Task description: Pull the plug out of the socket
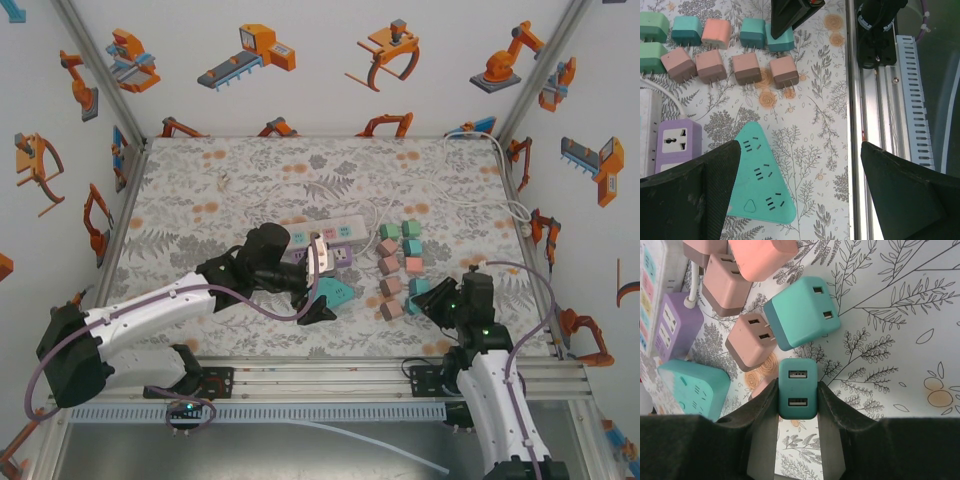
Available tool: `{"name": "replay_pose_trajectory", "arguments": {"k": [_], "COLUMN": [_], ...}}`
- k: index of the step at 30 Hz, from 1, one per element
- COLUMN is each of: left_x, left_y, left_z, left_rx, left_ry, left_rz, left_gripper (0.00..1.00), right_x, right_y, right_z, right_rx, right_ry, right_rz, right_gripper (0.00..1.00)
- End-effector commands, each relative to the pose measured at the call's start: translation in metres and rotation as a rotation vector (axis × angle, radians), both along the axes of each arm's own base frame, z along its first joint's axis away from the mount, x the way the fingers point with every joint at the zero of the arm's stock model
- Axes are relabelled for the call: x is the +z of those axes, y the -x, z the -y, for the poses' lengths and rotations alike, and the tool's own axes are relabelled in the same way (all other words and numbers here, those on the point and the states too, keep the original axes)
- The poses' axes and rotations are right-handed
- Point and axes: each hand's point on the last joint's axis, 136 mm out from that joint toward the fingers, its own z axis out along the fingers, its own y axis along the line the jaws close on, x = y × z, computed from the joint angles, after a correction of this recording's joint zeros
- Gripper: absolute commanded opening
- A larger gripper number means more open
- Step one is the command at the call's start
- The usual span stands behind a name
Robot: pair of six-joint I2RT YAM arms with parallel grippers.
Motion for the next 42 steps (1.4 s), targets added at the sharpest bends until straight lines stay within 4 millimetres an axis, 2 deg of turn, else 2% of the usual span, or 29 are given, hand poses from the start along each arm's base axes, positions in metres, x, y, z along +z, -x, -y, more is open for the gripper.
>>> {"name": "replay_pose_trajectory", "arguments": {"k": [1,7,13,18,23,26,29,32,35,37,39,42], "left_x": [0.012,0.011,0.009,0.007,0.007,0.010,0.014,0.020,0.026,0.022,0.013,0.000], "left_y": [0.000,-0.002,-0.005,-0.006,-0.010,-0.019,-0.039,-0.071,-0.108,-0.135,-0.161,-0.189], "left_z": [0.005,0.007,0.008,0.006,0.005,0.002,-0.007,-0.025,-0.056,-0.085,-0.120,-0.176], "left_rx": [-0.006,0.004,0.015,0.026,0.052,0.111,0.229,0.407,0.618,0.788,0.963,1.209], "left_ry": [0.026,0.023,0.016,0.008,0.005,0.002,0.000,0.007,0.017,-0.002,-0.034,-0.050], "left_rz": [0.006,0.002,0.001,0.004,0.014,0.029,0.075,0.120,0.115,0.088,0.076,0.063], "left_gripper": [0.97,0.97,0.97,0.97,0.97,0.97,0.97,0.97,0.97,0.97,0.97,0.97], "right_x": [-0.003,-0.006,-0.004,0.010,0.043,0.079,0.110,0.126,0.133,0.132,0.123,0.105], "right_y": [0.000,0.007,0.008,0.006,-0.005,-0.019,-0.040,-0.065,-0.090,-0.109,-0.125,-0.146], "right_z": [0.010,0.016,0.021,0.027,0.030,0.036,0.049,0.069,0.089,0.098,0.107,0.112], "right_rx": [-0.052,-0.056,-0.069,-0.074,-0.054,-0.034,-0.034,-0.088,-0.166,-0.182,-0.205,-0.193], "right_ry": [0.026,0.076,0.102,0.144,0.190,0.272,0.399,0.528,0.634,0.698,0.741,0.784], "right_rz": [-0.007,-0.055,-0.066,-0.046,0.027,0.117,0.205,0.256,0.279,0.292,0.270,0.241], "right_gripper": [0.34,0.47,0.49,0.55,0.59,0.60,0.65,0.73,0.81,0.83,0.86,0.89]}}
